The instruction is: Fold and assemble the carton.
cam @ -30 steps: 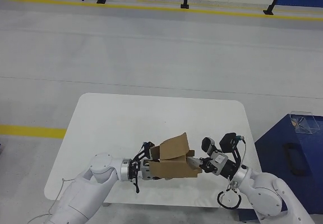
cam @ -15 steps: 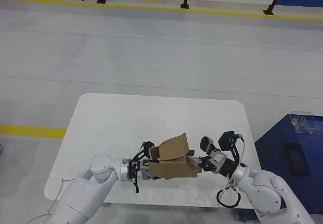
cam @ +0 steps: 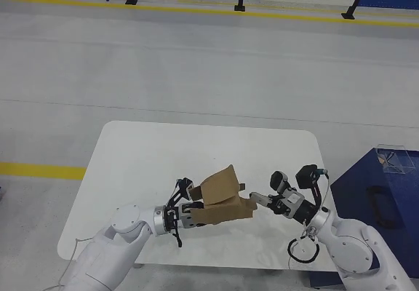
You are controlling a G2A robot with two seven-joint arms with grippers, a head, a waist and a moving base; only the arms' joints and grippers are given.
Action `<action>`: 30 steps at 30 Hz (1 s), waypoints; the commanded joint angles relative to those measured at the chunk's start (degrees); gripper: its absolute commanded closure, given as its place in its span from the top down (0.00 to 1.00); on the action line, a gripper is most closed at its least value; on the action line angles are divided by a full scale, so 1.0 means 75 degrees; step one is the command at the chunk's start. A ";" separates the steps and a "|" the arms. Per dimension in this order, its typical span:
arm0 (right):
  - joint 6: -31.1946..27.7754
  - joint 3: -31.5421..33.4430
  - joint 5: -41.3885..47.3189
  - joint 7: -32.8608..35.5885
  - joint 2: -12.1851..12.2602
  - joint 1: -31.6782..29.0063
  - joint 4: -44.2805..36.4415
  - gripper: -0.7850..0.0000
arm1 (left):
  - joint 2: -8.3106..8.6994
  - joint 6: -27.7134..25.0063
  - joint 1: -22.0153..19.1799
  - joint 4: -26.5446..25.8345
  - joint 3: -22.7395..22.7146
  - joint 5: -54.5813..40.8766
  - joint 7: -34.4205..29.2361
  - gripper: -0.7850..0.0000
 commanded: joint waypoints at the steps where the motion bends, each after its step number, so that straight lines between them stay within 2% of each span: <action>1: -0.0020 0.0211 0.0058 -0.0023 0.0014 -0.0087 0.0034 1.00 | 0.0010 -0.0168 0.0052 -0.0028 -0.0076 0.0057 0.0144 0.00; 6: -0.0297 0.0486 0.0120 0.0178 0.0050 -0.0293 0.0064 1.00 | 0.0020 -0.0321 0.0153 -0.0102 -0.0171 0.0128 0.0349 0.00; 11: -0.0484 0.0245 -0.0023 0.0339 0.0041 -0.0349 0.0029 1.00 | 0.0015 -0.0361 0.0187 -0.0142 -0.0196 0.0163 0.0441 0.00; 21: -0.0146 -0.0599 -0.0545 0.0205 -0.0066 0.0095 0.0103 1.00 | -0.0012 -0.0455 0.0223 -0.0282 -0.0132 0.0304 0.0531 0.00; 30: -0.0159 -0.0594 -0.0454 0.0133 -0.0089 0.0243 0.0209 1.00 | -0.0017 -0.0596 0.0262 -0.0367 -0.0137 0.0430 0.0506 0.00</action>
